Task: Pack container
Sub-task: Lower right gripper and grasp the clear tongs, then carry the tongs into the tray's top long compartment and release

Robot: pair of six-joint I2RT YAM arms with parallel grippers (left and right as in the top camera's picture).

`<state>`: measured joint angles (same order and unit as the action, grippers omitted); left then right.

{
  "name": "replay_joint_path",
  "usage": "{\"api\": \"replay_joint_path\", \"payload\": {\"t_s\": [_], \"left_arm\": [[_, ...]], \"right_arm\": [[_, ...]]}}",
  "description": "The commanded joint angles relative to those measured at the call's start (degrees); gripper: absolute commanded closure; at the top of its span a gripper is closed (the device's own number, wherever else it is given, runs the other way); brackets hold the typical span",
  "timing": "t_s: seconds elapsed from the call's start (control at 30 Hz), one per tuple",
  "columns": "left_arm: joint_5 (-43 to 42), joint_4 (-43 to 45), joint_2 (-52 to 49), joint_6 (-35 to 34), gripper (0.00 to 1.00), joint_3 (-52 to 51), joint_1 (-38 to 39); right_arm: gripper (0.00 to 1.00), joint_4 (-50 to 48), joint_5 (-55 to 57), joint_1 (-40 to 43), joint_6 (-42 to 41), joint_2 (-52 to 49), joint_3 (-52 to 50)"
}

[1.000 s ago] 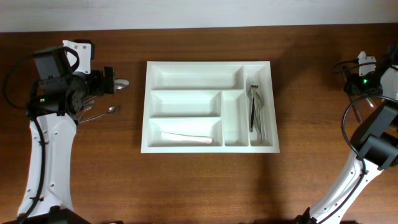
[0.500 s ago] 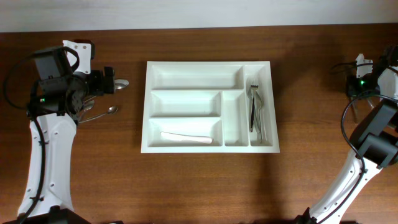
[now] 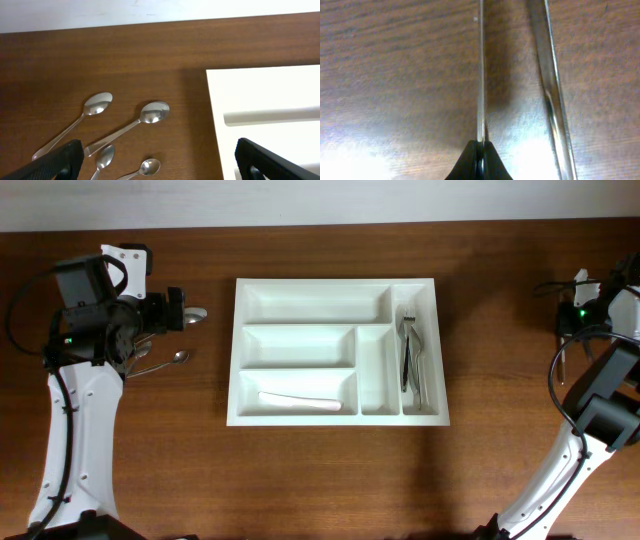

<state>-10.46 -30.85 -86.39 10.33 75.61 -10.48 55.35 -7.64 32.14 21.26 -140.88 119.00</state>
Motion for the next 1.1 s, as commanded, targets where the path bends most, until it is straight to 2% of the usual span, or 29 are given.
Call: {"api": "replay_joint_path", "payload": {"t_s": [0.0, 0.1, 0.23, 0.37, 0.6, 0.8, 1.07], "left_arm": [[0.37, -0.04, -0.39, 0.92, 0.01, 1.25, -0.17], [0.37, -0.04, -0.39, 0.92, 0.01, 1.25, -0.17], [0.37, -0.04, -0.39, 0.92, 0.01, 1.25, -0.17], [0.37, -0.04, -0.39, 0.92, 0.01, 1.25, -0.17], [0.37, -0.04, -0.39, 0.92, 0.01, 1.25, -0.17], [0.37, -0.04, -0.39, 0.92, 0.01, 1.25, -0.17], [0.37, -0.04, -0.39, 0.92, 0.01, 1.25, -0.17]], "right_arm": [[0.96, 1.66, -2.62, -2.05, -0.76, 7.63, 3.23], [0.96, 1.68, -3.37, -4.61, -0.72, 12.87, 3.93], [0.96, 2.14, -3.37, -12.09, 0.44, 20.76, 3.93], [0.96, 4.15, -3.34, -23.04, 6.27, 24.26, 3.93], [0.96, 5.49, -3.34, -40.85, 20.55, 22.36, 3.91], [0.96, 3.98, -3.32, -50.03, 34.60, 18.84, 3.91], [0.96, 3.28, -3.37, -54.23, 35.76, 11.30, 3.91]]}}
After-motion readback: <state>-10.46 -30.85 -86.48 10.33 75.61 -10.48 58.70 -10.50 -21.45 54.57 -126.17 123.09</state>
